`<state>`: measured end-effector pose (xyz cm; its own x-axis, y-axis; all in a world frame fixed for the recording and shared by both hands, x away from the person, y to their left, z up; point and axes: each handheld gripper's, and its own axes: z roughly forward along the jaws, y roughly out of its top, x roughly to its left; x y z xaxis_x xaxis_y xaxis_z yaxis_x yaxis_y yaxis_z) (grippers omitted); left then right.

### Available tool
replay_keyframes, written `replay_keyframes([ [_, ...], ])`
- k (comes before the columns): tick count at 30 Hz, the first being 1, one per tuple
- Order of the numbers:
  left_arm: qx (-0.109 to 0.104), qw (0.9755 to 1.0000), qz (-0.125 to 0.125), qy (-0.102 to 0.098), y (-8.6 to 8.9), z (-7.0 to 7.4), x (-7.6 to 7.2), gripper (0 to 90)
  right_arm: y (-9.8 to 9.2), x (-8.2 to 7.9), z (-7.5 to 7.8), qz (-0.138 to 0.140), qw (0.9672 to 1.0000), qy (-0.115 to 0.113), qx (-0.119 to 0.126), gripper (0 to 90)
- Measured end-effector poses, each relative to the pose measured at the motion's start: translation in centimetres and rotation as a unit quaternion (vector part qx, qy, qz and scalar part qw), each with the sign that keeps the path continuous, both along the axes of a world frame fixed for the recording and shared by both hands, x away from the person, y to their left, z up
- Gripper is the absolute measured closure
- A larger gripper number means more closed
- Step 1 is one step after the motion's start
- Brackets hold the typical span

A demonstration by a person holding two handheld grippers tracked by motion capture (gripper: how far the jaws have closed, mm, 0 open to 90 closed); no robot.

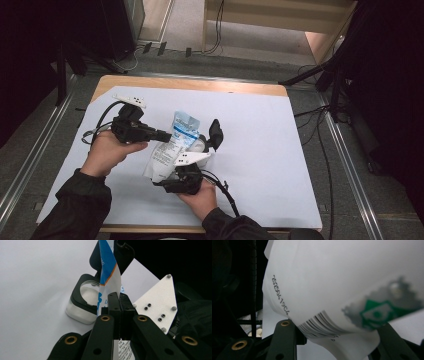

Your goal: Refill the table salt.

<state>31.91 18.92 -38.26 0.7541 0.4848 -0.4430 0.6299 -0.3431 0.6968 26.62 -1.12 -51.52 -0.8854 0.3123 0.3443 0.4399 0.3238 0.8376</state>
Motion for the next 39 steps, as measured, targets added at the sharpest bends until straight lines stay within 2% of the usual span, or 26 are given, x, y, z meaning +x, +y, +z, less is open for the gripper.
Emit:
replay_keyframes([
  [10,0.002,1.0,-0.008,-0.005,0.1,0.2,-0.1,90.0,-0.4,0.2,0.0,-0.018,0.9998,-0.001,-0.011,56.5],
  [16,0.003,0.9999,-0.009,-0.013,0.0,0.7,-0.4,90.0,-0.4,0.3,0.0,-0.025,0.9996,-0.002,-0.011,56.5],
  [18,0.01,0.9998,-0.009,-0.017,0.1,0.8,-0.5,90.0,-0.5,0.3,0.0,-0.027,0.9996,0.0,-0.009,56.5],
  [23,0.006,0.9997,-0.01,-0.02,0.3,1.0,-0.6,90.0,-0.6,0.4,0.1,-0.035,0.9993,0.0,-0.01,56.6],
  [32,0.022,0.9993,-0.013,-0.027,0.4,1.5,-0.9,90.0,-0.7,0.4,0.2,-0.039,0.9992,-0.001,-0.008,56.7],
  [39,0.025,0.9992,-0.012,-0.027,0.7,1.8,-1.0,90.0,-0.8,0.5,0.3,-0.042,0.9991,-0.004,-0.009,56.7],
])
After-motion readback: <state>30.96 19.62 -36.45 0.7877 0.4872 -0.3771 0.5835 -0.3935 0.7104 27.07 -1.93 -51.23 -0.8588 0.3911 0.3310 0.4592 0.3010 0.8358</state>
